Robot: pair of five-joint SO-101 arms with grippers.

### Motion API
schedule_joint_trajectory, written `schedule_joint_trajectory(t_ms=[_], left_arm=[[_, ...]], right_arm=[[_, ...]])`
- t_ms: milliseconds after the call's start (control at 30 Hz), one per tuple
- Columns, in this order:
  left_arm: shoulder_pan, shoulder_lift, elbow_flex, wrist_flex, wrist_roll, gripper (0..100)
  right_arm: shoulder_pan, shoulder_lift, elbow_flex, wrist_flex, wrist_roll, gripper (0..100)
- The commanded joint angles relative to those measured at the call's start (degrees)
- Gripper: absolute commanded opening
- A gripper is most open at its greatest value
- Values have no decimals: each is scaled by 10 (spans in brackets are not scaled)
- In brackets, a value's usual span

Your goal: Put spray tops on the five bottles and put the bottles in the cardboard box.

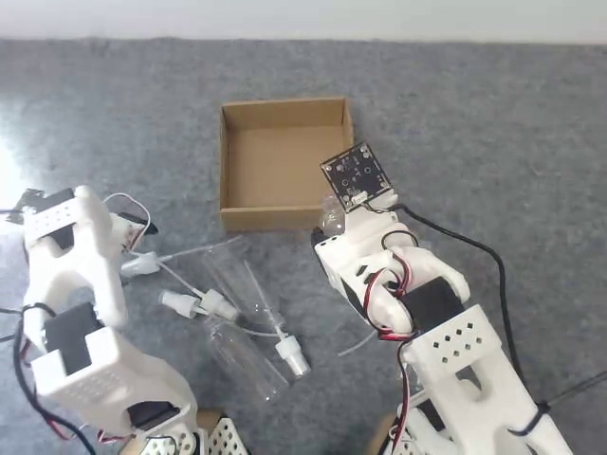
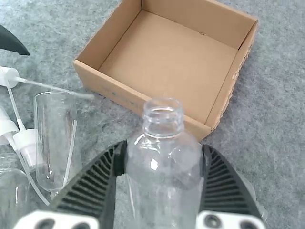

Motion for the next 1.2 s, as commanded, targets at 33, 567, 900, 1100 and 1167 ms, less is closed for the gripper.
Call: schedule_joint_trajectory(t_ms=[33, 567, 900, 1100, 1167], left_arm=[[3, -37, 19, -66, 10, 337], [5, -36, 34, -122, 10, 337], [32, -36, 53, -125, 6, 152], [32, -36, 51, -126, 6, 94], [32, -36, 51, -126, 6, 94]], right_arm=[[7, -17, -9, -11, 11, 129], [5, -17, -4, -12, 11, 129], [6, -18, -4, -12, 11, 129], [6, -18, -4, -12, 11, 129], [6, -18, -4, -12, 11, 129]])
